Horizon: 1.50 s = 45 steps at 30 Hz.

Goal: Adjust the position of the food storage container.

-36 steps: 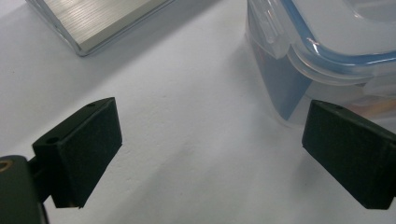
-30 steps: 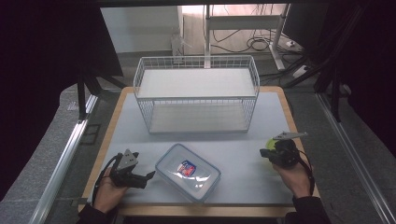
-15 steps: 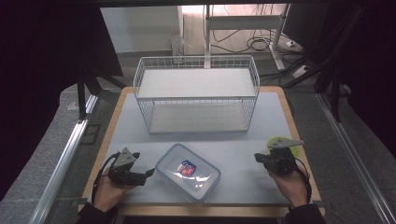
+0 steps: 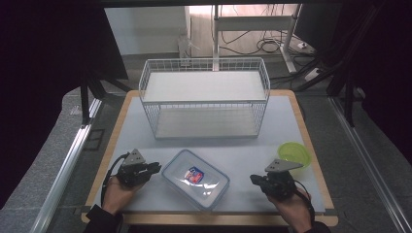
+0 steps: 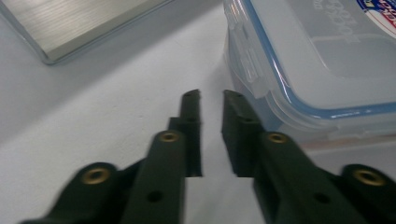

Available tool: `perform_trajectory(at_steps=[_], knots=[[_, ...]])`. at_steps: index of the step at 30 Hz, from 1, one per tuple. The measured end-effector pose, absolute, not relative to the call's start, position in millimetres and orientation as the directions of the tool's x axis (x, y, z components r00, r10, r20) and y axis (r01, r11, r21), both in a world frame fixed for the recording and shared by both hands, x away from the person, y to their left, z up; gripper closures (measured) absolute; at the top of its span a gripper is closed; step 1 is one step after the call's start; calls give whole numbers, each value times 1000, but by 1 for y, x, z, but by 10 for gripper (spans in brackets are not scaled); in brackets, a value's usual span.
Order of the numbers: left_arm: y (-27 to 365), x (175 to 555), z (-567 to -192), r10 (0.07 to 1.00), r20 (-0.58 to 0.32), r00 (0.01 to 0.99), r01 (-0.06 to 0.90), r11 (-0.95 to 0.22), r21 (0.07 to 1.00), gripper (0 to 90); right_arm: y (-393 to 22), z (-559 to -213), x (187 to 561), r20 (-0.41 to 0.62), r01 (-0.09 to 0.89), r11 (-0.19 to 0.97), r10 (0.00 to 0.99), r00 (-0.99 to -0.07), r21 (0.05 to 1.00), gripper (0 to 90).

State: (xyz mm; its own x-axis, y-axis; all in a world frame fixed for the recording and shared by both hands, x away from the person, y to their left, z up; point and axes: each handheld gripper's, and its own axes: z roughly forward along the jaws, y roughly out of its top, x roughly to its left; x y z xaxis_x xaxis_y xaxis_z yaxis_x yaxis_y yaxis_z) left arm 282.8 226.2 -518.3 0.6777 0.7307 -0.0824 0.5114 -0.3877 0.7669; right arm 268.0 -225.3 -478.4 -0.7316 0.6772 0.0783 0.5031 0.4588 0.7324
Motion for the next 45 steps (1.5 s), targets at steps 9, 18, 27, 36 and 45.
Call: perform_trajectory(at_steps=[9,18,27,36,45], knots=[[213,285,-522,705,-97,702,528,-425,735,900,-183,-490,249,162,496,511,564,-810,702,879],[201,281,-521,711,-92,697,544,-441,714,900,-168,-497,248,189,514,543,543,-818,664,866],[182,276,-520,678,-107,727,535,-462,707,900,-187,-495,267,132,538,506,634,-762,673,896],[169,269,-518,648,-102,755,511,-484,710,900,-196,-496,292,81,541,496,682,-727,679,900],[168,267,-518,642,-99,760,505,-488,712,900,-199,-500,310,104,545,468,685,-721,696,900]])
